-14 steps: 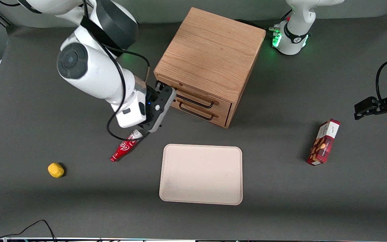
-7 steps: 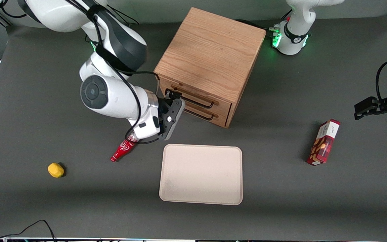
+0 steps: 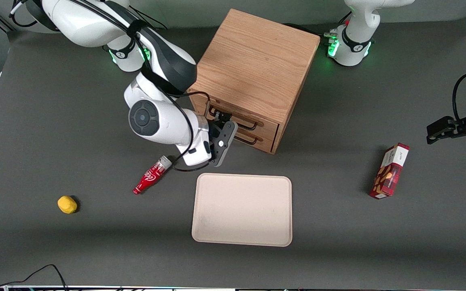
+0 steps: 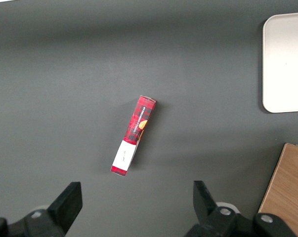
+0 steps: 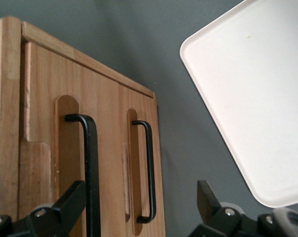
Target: Open upper drawer
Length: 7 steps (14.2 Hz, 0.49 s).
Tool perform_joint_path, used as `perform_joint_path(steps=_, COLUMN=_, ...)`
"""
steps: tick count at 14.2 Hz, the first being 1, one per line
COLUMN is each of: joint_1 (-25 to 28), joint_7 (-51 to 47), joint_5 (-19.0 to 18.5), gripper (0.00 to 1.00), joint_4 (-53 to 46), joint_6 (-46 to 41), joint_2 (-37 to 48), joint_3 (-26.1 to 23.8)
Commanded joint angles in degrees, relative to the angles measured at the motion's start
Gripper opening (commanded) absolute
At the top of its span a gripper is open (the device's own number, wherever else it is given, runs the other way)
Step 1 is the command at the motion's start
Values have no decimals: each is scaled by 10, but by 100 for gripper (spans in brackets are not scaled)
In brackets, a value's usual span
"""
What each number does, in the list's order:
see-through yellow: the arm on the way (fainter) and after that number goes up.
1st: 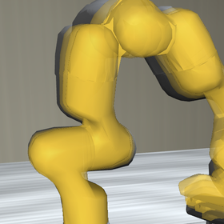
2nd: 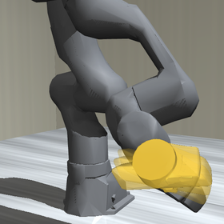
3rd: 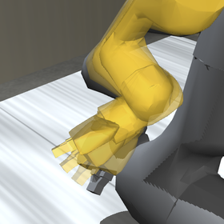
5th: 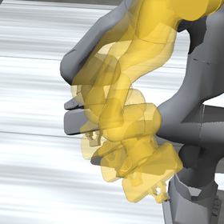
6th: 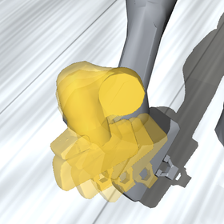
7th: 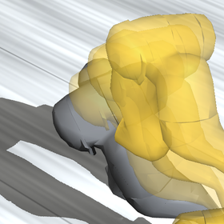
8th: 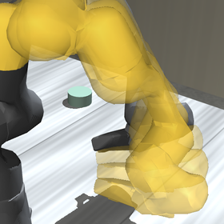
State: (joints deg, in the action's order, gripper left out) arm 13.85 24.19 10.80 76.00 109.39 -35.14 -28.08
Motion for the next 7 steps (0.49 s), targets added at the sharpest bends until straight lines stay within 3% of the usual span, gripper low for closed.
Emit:
perform_joint_path(steps=1, joint_1=-6, joint_7=3, joint_5=13, gripper=100, joint_4=51, joint_6=14, joint_2=21, joint_3=-11)
perform_joint_path(steps=7, joint_1=-14, joint_7=6, joint_5=10, gripper=100, joint_4=105, joint_6=23, joint_2=43, joint_3=-22)
